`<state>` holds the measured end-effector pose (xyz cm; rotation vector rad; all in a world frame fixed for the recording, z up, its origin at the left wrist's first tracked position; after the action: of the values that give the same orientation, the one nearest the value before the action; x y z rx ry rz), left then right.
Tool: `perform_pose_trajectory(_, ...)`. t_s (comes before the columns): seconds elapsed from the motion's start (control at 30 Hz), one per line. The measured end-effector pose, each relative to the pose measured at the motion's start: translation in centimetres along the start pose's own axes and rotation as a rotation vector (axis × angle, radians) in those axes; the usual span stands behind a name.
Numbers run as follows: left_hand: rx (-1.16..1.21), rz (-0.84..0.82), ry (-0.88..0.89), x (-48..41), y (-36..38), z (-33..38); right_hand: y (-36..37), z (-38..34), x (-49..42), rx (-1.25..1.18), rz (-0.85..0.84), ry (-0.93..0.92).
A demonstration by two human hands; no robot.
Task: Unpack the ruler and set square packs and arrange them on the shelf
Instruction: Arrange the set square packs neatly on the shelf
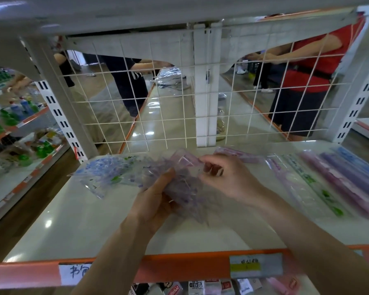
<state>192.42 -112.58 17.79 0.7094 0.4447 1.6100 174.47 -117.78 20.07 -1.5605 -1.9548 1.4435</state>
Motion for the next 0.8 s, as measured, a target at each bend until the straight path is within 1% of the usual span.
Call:
perform_pose_trajectory(0.07, -0.012, -0.019, -0.003, 0.0, 0.1, 0.0, -0.8, -0.2, 0.2, 0.168, -0.023, -0.083)
perform_pose_trajectory(0.1, -0.010, -0.030, -0.008, 0.1, 0.3, 0.0, -1.2, -0.2, 0.2, 0.210, -0.034, -0.112)
perform_pose_trajectory(0.2, -0.012, -0.050, -0.023, 0.2, 0.6, -0.2, -2.5, 0.8, -0.1, 0.312, -0.086, -0.125)
perform_pose_trajectory(0.27, -0.005, -0.040, -0.014, 0.2, 0.7, -0.2, -3.5, 2.3, -0.4, 0.397, -0.131, -0.078)
perform_pose_trajectory(0.4, -0.002, -0.001, 0.029, 0.1, 0.6, 0.1, -6.5, 5.2, -0.2, 0.613, -0.343, 0.067)
perform_pose_trajectory(0.57, -0.009, -0.006, 0.006, 0.2, 0.7, 0.1, -6.7, 6.1, -0.3, 0.709, -0.522, 0.168)
perform_pose_trajectory(0.67, -0.002, -0.001, 0.000, 0.1, 0.7, 0.1, -6.4, 6.2, -0.7, 0.739, -0.545, 0.183)
perform_pose_trajectory(0.73, 0.001, 0.000, 0.003, 0.0, 0.6, 0.1, -6.3, 6.1, -0.8, 0.773, -0.535, 0.142)
perform_pose_trajectory(0.8, 0.005, -0.003, 0.002, 0.0, 0.5, 0.0, -6.0, 6.0, -0.8, 0.743, -0.497, 0.092)
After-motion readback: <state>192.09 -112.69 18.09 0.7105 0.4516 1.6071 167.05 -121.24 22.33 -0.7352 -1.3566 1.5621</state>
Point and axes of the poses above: each hand's wrist, its own x-axis away from the middle knuckle, its own y-axis out of the palm, z = x × y, the point moved 1 cm from there along -x, towards the middle knuckle, and after that the axes turned 15 degrees about x, right-handed, at the moved point
